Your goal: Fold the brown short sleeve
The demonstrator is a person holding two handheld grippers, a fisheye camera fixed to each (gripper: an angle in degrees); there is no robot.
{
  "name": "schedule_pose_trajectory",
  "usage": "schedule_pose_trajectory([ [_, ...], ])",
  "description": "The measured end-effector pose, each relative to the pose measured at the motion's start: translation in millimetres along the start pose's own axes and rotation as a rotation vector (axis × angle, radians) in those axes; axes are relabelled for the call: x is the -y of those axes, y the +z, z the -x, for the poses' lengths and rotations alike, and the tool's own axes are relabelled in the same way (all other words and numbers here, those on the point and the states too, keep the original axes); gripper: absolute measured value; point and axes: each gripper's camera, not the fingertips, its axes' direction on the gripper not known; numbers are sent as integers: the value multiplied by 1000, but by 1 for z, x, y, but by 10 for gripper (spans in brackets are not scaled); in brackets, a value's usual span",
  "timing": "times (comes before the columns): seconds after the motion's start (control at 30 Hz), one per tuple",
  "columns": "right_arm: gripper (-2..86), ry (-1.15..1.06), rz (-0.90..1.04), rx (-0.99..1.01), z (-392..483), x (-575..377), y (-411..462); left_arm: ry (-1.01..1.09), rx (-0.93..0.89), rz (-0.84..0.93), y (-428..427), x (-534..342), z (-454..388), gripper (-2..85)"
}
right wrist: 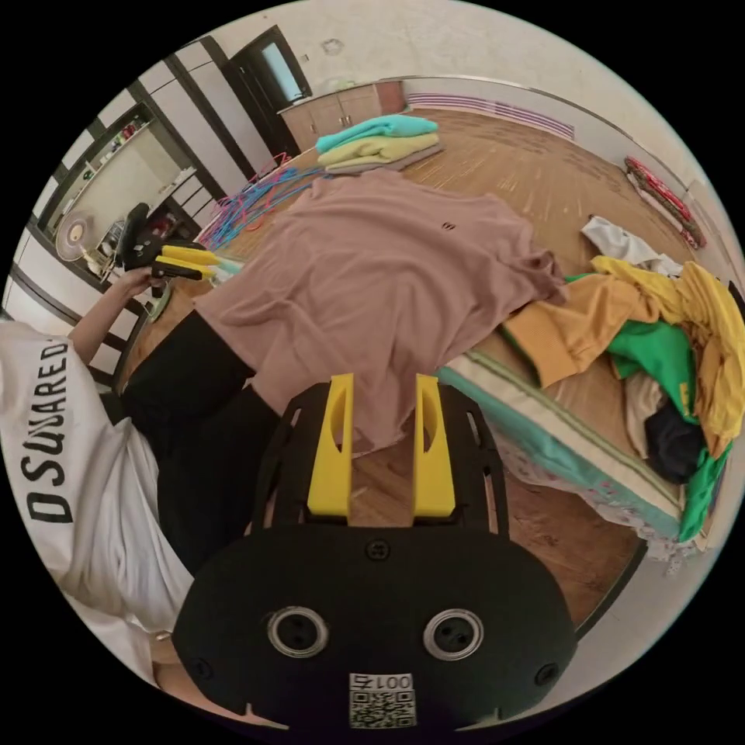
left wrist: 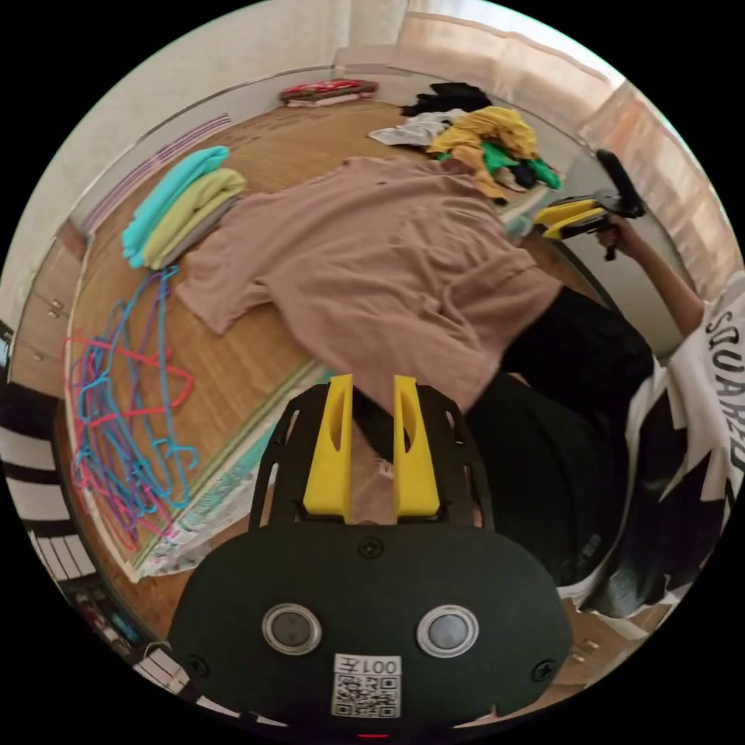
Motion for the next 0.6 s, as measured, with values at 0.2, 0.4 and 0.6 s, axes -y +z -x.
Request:
schedule_pose_trajectory([
  [0.2,136,82,3,171,-23,-40,38,57,53,42,-3,-26,-35,55],
  [0.4,25,146,-156,513,-53,-86,37,7,18,10,-15,-61,-46,-6],
  [0.6,11,161,-248,206,-30,-122,-16,-63,140,-73,-66,-108,-52,-10],
])
